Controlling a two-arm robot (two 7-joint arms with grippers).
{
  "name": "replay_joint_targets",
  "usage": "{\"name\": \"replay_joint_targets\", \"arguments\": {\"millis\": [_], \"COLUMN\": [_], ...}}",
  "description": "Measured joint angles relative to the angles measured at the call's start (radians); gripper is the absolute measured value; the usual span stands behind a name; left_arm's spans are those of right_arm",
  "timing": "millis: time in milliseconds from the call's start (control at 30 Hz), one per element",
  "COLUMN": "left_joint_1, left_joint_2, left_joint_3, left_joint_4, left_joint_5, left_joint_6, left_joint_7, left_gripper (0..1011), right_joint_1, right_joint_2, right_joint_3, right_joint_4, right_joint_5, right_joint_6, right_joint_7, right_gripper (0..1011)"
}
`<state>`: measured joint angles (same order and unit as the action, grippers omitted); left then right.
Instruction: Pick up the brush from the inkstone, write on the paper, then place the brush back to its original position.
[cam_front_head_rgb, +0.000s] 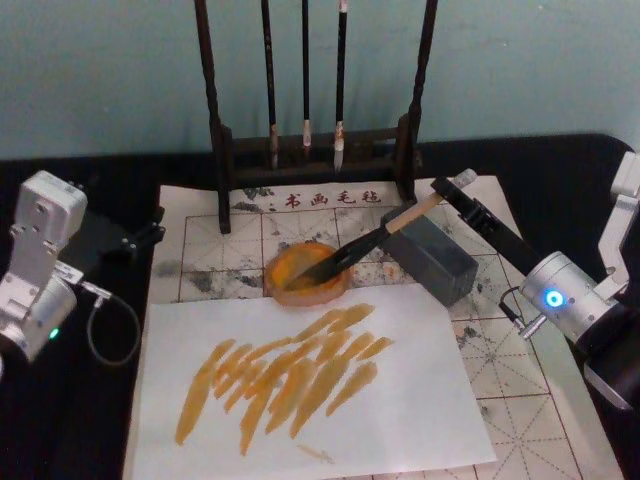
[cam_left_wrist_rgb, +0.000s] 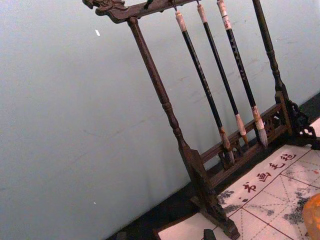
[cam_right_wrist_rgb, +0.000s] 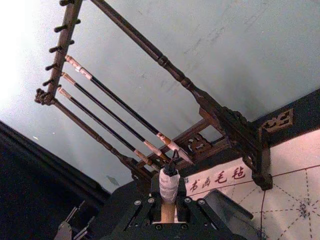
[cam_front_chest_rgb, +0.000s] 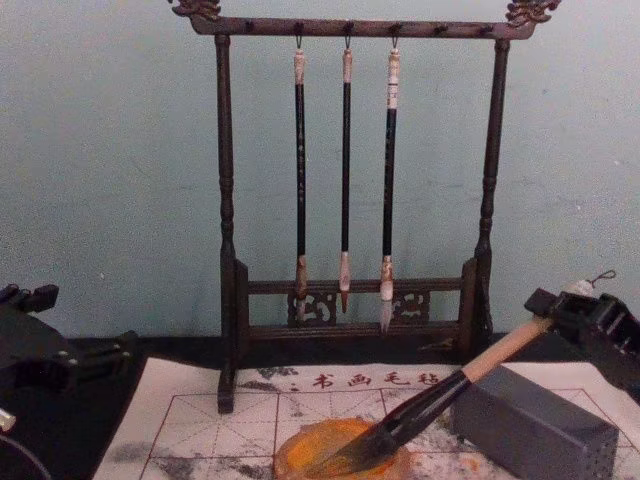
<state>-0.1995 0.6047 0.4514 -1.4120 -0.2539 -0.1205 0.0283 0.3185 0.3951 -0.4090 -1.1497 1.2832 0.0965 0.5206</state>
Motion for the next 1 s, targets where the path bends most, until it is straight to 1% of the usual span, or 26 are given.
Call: {"name": "replay_joint_targets", "arguments": {"millis": [533,1000], "left_joint_1": [0.0,0.0], "left_joint_2": [0.0,0.0], "left_joint_3": [0.0,0.0], "left_joint_4": [0.0,0.0], "left_joint_5": [0.0,0.0], "left_joint_6": [0.0,0.0], "left_joint_7": [0.0,0.0], "left_gripper": [1001,1001], "right_joint_1": [0.005,0.014], "right_joint_2": [-0.001,-0.008], "right_joint_3": [-0.01,-0.012], "right_joint_4": [0.018,0.045], "right_joint_5": [0.019,0.032], "right_joint_6": [0.027,0.037], "right_joint_7": [0.005,-0.021], "right_gripper": [177,177]}}
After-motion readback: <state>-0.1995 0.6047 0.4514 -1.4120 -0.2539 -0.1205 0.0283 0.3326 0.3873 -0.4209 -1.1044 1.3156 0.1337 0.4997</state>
